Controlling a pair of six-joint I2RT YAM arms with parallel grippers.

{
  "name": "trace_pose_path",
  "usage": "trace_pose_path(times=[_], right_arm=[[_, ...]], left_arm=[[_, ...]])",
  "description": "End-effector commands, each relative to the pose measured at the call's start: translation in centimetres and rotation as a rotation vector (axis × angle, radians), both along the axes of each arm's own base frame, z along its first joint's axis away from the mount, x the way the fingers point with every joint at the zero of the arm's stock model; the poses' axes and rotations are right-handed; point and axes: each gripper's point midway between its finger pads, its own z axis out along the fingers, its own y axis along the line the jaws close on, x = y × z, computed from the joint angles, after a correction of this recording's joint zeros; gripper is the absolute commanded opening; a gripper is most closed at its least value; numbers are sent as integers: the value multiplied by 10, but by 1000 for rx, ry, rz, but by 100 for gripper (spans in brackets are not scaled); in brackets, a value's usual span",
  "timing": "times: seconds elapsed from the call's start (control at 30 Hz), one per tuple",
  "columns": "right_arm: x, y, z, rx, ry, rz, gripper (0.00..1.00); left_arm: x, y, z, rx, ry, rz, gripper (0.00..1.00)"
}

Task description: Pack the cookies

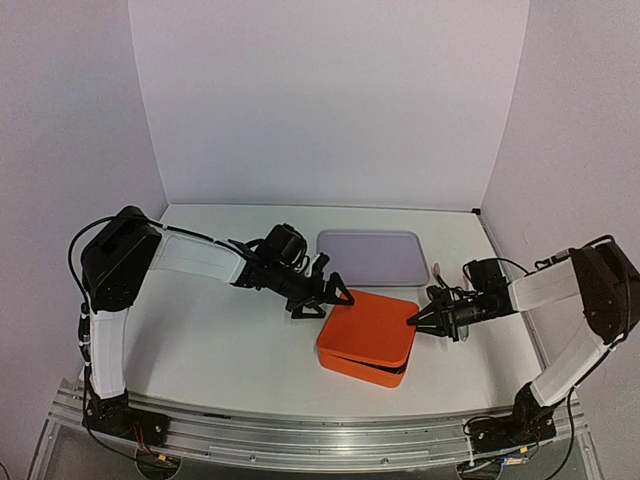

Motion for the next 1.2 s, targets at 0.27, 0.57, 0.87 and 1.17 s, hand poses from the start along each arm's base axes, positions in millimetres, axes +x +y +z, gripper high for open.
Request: trace_pose_path(times=[0.27,0.57,0.87,1.17], right_arm=[[-6,-12,-12,-128,-16,-54,25],[-19,-31,-9,-285,-29,-72,35],[-33,-50,-2,-410,-34,-95,53],[-43,-64,7,-507,16,-108,60]], left_arm=[[-1,-1,24,-16,-57,-6,99],[1,-2,15,23,-60,-19,97],[1,-6,14,17,-61,-37,97],[3,-19,16,-7,-69,-69,97]])
